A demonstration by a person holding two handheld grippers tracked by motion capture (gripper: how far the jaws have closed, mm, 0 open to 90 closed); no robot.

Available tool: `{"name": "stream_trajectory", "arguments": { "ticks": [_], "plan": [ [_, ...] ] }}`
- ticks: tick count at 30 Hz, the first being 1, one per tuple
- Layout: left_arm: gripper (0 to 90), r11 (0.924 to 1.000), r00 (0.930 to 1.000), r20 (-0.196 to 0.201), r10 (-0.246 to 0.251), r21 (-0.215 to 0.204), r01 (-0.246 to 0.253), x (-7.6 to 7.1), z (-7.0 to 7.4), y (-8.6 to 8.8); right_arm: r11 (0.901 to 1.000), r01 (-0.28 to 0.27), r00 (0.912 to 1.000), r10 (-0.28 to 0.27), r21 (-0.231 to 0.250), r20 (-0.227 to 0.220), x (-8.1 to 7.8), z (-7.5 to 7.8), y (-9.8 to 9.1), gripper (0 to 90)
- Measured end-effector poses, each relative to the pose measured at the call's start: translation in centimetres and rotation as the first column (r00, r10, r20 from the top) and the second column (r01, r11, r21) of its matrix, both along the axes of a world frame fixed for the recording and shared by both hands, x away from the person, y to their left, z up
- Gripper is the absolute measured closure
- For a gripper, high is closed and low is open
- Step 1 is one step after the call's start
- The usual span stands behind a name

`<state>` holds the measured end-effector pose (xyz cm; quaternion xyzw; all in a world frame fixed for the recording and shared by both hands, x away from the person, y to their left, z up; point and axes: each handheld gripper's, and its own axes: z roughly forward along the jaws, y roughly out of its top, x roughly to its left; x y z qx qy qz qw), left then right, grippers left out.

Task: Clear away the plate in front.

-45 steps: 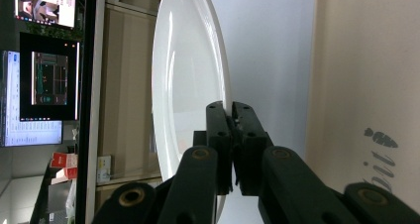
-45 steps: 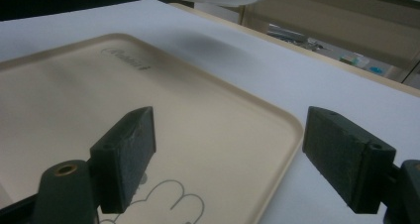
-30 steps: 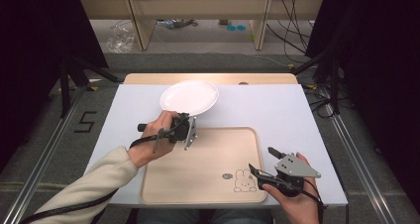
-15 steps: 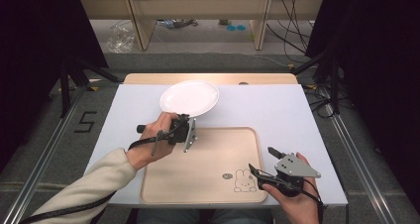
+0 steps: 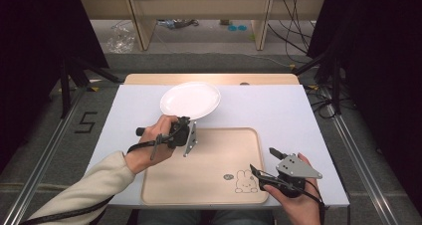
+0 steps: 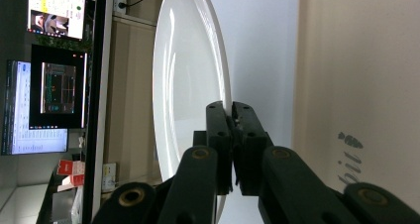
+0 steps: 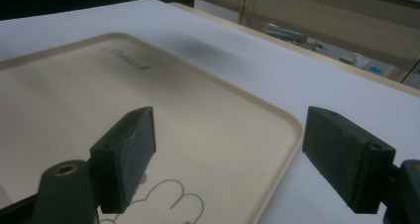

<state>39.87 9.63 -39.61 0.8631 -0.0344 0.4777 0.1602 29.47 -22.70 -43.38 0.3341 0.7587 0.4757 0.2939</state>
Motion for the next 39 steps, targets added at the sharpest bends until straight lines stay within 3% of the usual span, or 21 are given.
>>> {"name": "stream_trajectory", "arguments": {
  "ticks": [39],
  "plan": [
    [87.4, 0.9994, 0.9993, 0.012, -0.035, 0.007, 0.034, -3.0, 0.8, 0.1, 1.0, 0.002, 1.0, -0.002, 0.0, 0.003, 0.0, 0.0, 0.0, 21.7]
  ]
}}
